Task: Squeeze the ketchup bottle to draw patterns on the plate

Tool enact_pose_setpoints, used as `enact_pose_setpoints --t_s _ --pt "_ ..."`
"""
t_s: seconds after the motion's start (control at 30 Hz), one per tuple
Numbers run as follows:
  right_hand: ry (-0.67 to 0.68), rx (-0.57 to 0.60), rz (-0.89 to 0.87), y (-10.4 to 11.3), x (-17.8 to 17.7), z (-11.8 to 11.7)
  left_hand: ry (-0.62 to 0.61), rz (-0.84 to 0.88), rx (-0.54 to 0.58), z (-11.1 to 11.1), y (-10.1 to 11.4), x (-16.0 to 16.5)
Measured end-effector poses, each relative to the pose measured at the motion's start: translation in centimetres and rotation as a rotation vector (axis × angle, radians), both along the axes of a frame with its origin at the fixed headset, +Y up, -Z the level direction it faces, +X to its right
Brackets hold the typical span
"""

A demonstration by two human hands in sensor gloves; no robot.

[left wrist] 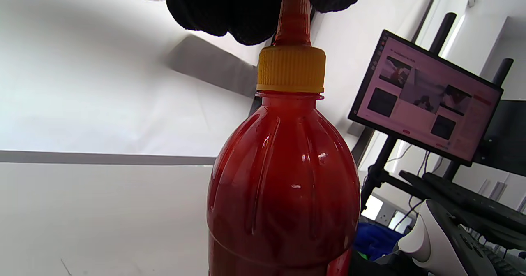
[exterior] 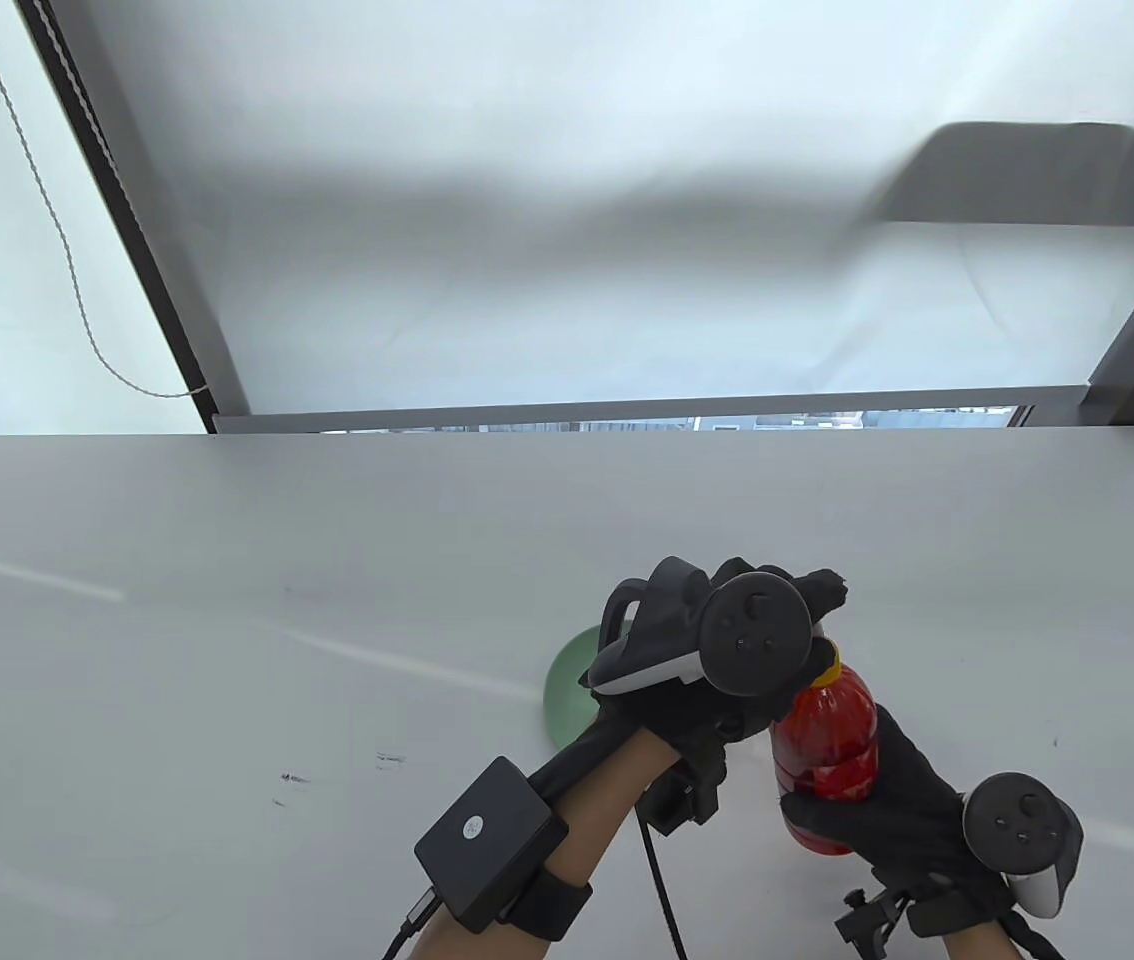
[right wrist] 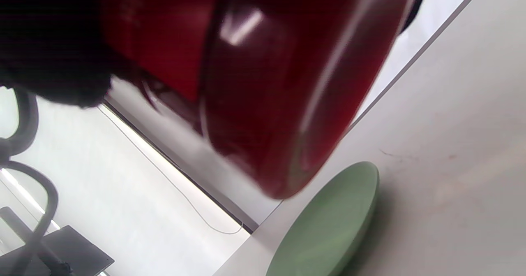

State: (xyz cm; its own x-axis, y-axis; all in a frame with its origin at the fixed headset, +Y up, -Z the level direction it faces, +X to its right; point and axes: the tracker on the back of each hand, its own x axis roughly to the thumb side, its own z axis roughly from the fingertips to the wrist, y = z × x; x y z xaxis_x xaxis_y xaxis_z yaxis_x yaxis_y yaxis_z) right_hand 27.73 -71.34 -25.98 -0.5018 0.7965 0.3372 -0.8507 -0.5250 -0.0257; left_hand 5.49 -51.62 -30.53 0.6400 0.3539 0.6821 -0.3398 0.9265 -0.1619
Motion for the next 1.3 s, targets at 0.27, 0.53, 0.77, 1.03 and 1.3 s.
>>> enact_pose_setpoints --t_s 0.27,0.53,0.77,1.03,1.3 --pt "-0.006 0.000 0.007 -0.1 0.0 0.0 0.045 0.007 0.021 -0.3 -0.2 0.1" --pt "-0.006 0.001 0.005 -0.1 0.0 -0.1 0.026 -0.010 0.020 -0.1 -0.1 0.2" --pt "-0.007 0.004 0.000 -0.1 0.1 -0.1 0.021 -0.004 0.036 -0.2 0.1 0.7" --pt "-0.018 0.008 -0.004 0.0 0.3 -0.1 0.044 0.022 0.086 -0.1 0.0 0.9" --pt "-0.022 0.004 -0.003 0.0 0.3 -0.1 0.021 -0.014 0.074 -0.2 0.2 1.1"
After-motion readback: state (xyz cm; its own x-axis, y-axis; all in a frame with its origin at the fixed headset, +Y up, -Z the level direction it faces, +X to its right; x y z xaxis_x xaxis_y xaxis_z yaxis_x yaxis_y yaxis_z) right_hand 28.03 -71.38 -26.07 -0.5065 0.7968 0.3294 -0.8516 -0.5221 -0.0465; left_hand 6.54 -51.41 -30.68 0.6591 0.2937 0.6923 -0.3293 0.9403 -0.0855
